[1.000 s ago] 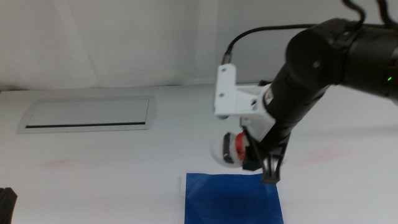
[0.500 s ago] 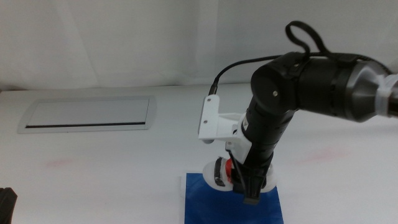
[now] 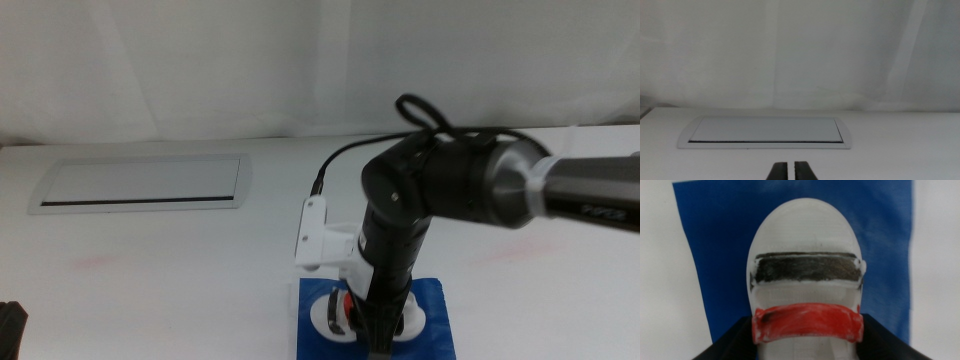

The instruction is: Use one arm to grab the shoe from the table and place it on the mat.

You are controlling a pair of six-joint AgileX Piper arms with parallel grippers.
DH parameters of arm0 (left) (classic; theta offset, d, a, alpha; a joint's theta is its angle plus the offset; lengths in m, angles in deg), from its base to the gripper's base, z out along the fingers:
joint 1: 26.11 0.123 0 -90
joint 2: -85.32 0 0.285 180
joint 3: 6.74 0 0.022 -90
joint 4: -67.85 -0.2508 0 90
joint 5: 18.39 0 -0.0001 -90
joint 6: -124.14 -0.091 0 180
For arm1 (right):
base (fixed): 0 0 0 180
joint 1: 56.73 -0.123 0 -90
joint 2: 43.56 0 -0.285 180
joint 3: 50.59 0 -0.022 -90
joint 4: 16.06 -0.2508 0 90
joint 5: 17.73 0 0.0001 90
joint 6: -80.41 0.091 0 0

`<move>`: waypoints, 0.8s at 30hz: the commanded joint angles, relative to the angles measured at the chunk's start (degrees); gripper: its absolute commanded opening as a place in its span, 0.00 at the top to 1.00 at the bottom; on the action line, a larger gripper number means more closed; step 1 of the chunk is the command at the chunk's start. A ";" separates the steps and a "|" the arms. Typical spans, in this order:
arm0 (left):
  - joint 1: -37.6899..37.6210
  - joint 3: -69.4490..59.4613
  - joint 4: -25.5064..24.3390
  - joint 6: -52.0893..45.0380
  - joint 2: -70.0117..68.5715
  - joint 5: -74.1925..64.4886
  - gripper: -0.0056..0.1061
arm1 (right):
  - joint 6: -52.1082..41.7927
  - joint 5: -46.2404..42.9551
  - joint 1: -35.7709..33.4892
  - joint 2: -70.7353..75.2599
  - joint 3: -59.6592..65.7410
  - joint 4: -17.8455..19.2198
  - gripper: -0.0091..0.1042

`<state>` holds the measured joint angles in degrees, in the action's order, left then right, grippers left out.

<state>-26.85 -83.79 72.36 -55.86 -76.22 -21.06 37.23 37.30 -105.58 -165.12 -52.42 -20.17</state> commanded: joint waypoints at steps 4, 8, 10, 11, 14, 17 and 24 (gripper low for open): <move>-0.22 -0.55 0.25 0.49 -0.22 0.76 0.98 | -0.10 -0.78 -0.80 -2.69 -0.11 1.22 0.94; -0.22 -0.55 0.25 0.49 -0.22 0.76 0.98 | -0.10 -0.90 -0.80 -3.39 -0.11 1.72 0.94; -0.22 -0.55 0.25 0.49 -0.22 0.76 0.98 | -0.32 -1.13 -0.80 -3.39 -0.11 1.83 0.94; -0.22 -0.55 0.25 0.49 -0.22 0.76 0.98 | -0.32 -1.00 -0.80 -3.39 -0.11 1.83 0.94; -0.22 -0.55 0.25 0.49 -0.22 0.76 0.98 | 0.71 -0.41 -0.80 -3.28 -0.22 0.48 0.29; -0.22 -0.55 0.25 0.49 -0.22 0.76 0.98 | 3.19 -1.01 -0.80 -3.28 -0.22 2.28 0.01; -0.22 -0.55 0.25 0.49 -0.22 0.76 0.98 | 2.71 -0.55 -0.80 -2.19 -0.22 2.90 0.01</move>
<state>-26.85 -83.79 72.36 -55.86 -76.22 -21.06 40.27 36.70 -106.20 -168.16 -52.52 -17.70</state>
